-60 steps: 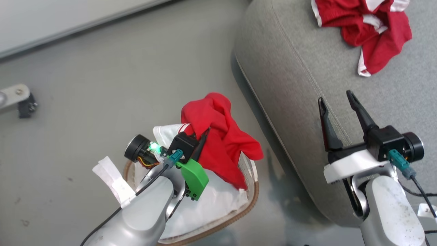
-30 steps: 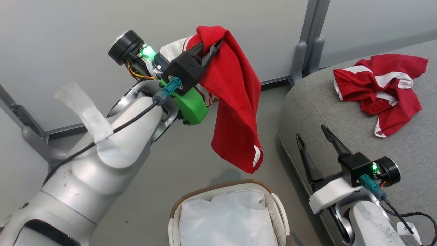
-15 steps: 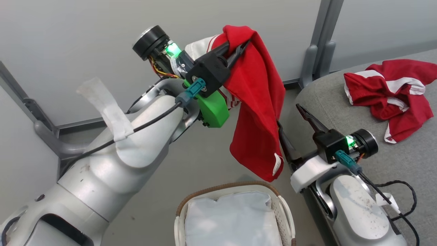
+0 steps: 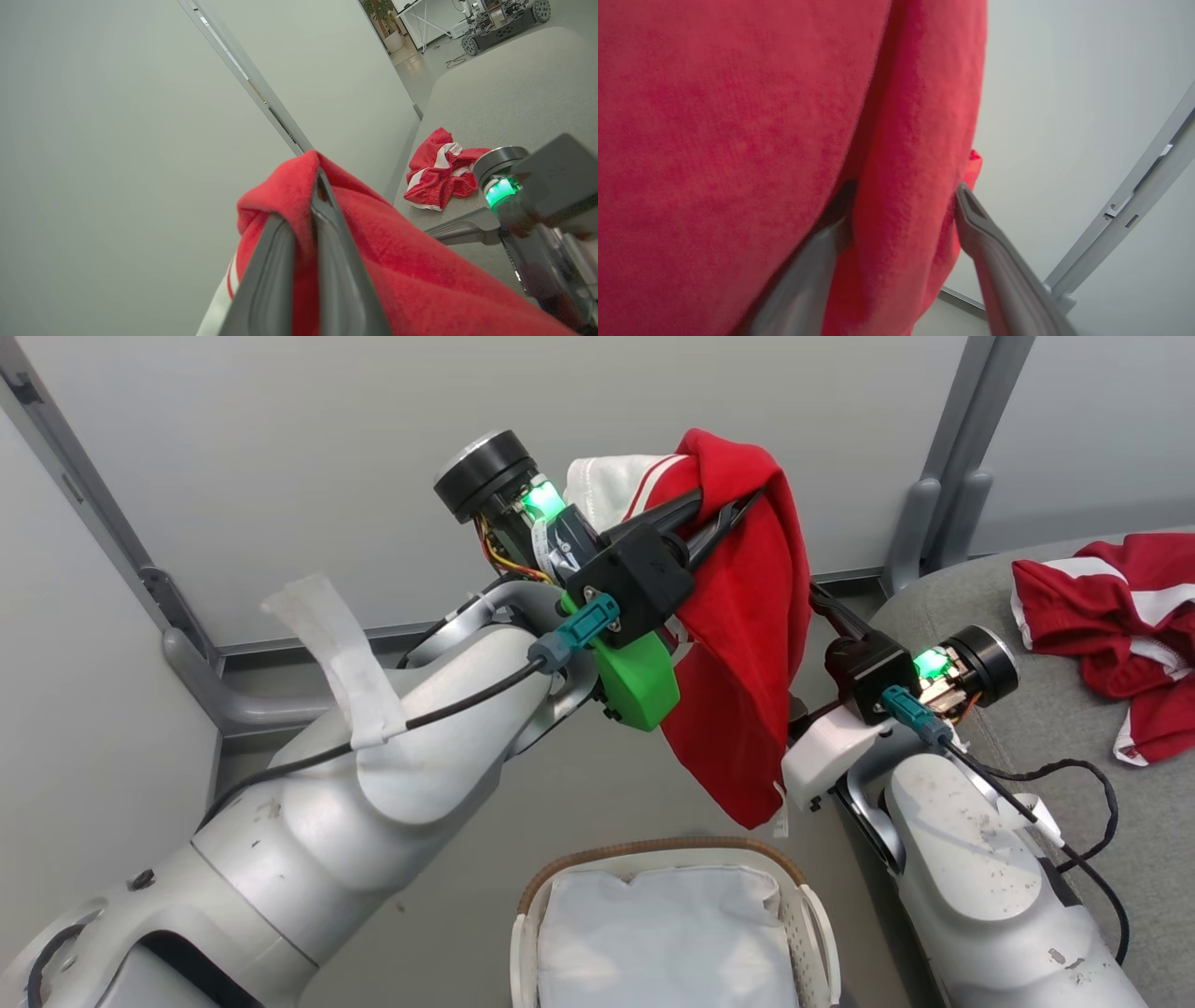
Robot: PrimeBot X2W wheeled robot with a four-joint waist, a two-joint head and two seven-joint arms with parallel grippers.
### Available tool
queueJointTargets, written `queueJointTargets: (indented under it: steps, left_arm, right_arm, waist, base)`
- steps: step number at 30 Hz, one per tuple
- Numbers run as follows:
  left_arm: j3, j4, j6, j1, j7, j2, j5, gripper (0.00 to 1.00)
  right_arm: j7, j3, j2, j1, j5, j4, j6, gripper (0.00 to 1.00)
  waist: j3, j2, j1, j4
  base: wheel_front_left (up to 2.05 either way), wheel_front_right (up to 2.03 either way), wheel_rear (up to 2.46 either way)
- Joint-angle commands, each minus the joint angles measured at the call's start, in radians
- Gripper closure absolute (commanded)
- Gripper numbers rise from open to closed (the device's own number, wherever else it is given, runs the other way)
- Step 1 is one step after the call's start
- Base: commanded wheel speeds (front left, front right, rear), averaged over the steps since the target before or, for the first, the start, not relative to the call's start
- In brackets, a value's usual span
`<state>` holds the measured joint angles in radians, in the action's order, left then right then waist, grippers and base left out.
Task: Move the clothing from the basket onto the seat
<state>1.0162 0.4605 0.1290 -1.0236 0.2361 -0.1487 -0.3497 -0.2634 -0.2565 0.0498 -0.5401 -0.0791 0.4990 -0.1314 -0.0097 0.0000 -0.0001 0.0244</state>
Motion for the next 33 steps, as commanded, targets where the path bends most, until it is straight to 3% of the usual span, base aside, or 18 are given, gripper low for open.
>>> queueJointTargets:
  steps: [1,2,5,6,16,27,28,30,31,32,33]
  left_arm:
    - [0.003,-0.009,0.002,0.017,0.005,-0.008,-0.005,1.0]
    - [0.003,-0.016,0.002,0.02,0.006,-0.011,-0.009,1.0]
    - [0.001,-0.025,0.0,0.034,0.009,-0.02,-0.018,1.0]
    - [0.0,-0.026,-0.003,0.04,0.009,-0.024,-0.022,1.0]
    - [-0.021,-0.01,-0.025,0.104,0.013,-0.046,-0.073,1.0]
    - [-0.062,0.05,-0.058,0.243,0.03,-0.014,-0.135,1.0]
    - [-0.07,0.053,-0.062,0.26,0.029,-0.007,-0.139,0.89]
    - [-0.093,0.041,-0.069,0.294,0.029,0.007,-0.137,0.56]
    - [-0.103,0.036,-0.072,0.313,0.029,0.011,-0.133,0.5]
    - [-0.117,0.028,-0.076,0.334,0.029,0.015,-0.126,0.16]
    - [-0.132,0.022,-0.077,0.357,0.029,0.02,-0.121,0.0]
  right_arm:
    - [-0.002,0.005,0.006,-0.011,0.002,0.019,0.001,0.0]
    - [-0.002,0.006,0.005,-0.017,0.007,0.035,0.001,0.53]
    - [-0.002,0.002,0.005,-0.026,0.018,0.064,0.001,0.79]
    - [-0.002,-0.001,0.005,-0.025,0.021,0.071,0.001,1.0]
    - [-0.002,-0.027,0.007,-0.028,0.051,0.078,0.001,1.0]
    - [-0.002,-0.01,0.021,-0.019,0.069,0.058,0.001,1.0]
    - [-0.002,-0.007,0.021,-0.018,0.07,0.057,0.001,1.0]
    - [-0.002,-0.003,0.022,-0.015,0.071,0.053,0.001,1.0]
    - [-0.002,-0.001,0.024,-0.014,0.071,0.052,0.001,1.0]
    - [-0.002,0.002,0.027,-0.013,0.072,0.05,0.001,1.0]
    - [-0.002,0.006,0.028,-0.012,0.072,0.049,0.001,1.0]
  waist:
    - [-0.001,0.0,0.0001,0.01]
    - [-0.001,0.0,0.0001,0.013]
    - [-0.002,0.0,0.0001,0.018]
    - [-0.002,0.0,0.0001,0.018]
    - [0.003,0.0,0.0001,0.01]
    - [0.016,0.0,0.0001,-0.003]
    - [0.018,0.0,0.0001,-0.003]
    - [0.022,0.0,0.0001,-0.006]
    - [0.024,0.0,0.0001,-0.007]
    - [0.026,0.0,0.0001,-0.008]
    - [0.027,0.0,0.0001,-0.01]
  base:
    - [0.0,0.0,0.0]
    - [0.0,0.0,0.0]
    - [0.0,0.0,0.0]
    - [0.0,0.0,0.0]
    - [0.0,0.0,0.0]
    - [0.0,0.0,0.0]
    - [0.0,0.0,0.0]
    - [0.0,0.0,0.0]
    - [0.0,0.0,0.0]
    - [0.0,0.0,0.0]
    - [0.0,0.0,0.0]
